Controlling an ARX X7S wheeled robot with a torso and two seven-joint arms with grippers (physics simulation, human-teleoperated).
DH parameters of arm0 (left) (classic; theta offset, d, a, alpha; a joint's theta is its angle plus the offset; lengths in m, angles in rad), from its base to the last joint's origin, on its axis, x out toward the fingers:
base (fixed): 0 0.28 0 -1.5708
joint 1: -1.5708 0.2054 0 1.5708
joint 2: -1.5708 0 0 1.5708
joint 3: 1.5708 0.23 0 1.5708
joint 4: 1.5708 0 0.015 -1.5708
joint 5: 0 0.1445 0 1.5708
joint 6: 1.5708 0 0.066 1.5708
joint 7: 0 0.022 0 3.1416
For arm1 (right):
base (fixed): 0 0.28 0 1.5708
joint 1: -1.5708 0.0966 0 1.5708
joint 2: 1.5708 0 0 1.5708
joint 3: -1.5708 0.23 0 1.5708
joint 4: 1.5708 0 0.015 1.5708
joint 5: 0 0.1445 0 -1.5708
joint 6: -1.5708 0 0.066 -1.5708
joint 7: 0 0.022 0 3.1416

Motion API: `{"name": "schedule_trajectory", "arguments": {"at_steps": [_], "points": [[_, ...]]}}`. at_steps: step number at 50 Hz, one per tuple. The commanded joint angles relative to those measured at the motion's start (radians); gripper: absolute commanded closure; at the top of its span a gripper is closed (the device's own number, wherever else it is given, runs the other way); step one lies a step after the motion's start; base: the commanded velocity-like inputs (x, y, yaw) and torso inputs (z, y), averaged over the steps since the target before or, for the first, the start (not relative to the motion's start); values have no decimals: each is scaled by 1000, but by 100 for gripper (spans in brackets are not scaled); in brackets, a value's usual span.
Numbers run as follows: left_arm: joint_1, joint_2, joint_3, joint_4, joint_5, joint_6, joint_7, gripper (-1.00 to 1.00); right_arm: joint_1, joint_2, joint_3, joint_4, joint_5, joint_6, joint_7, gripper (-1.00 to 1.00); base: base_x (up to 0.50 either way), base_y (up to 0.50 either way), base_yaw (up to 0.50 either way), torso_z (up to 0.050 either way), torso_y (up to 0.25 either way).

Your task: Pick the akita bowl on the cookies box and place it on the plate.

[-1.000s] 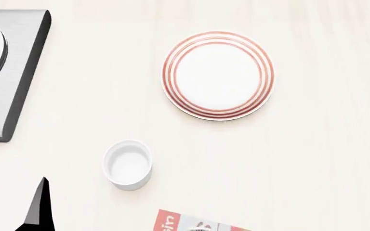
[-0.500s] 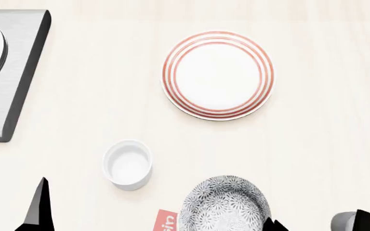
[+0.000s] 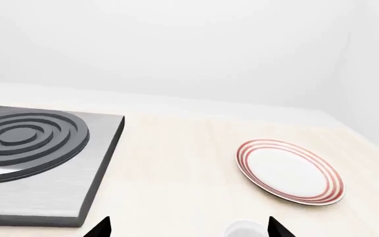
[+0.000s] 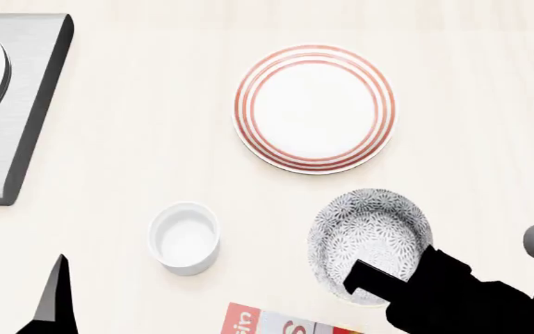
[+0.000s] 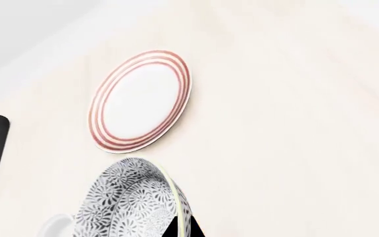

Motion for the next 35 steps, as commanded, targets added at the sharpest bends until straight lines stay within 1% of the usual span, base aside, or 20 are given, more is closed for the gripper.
{"name": "schedule_trajectory", "arguments": {"at_steps": [1, 7, 24, 33, 35], "points": [[-6, 19, -30, -5, 8, 7, 15, -100, 55, -56, 89, 121, 116, 21, -137, 100, 0, 0, 0, 0, 0], [-7, 19, -29, -11, 6, 12, 16, -100, 41, -119, 125, 208, 187, 7, -196, 100, 0, 0, 0, 0, 0], [-9, 13, -29, -6, -3, 8, 8, -100, 25, -225, 233, 407, 373, 10, -330, 100, 0, 0, 0, 0, 0], [-10, 8, -30, -2, -11, 4, 4, -100, 20, -296, 280, 534, 459, 50, -392, 100, 0, 0, 0, 0, 0], [-10, 8, -29, -5, -10, 6, 3, -100, 19, -326, 293, 584, 485, 66, -410, 100, 0, 0, 0, 0, 0]]}}
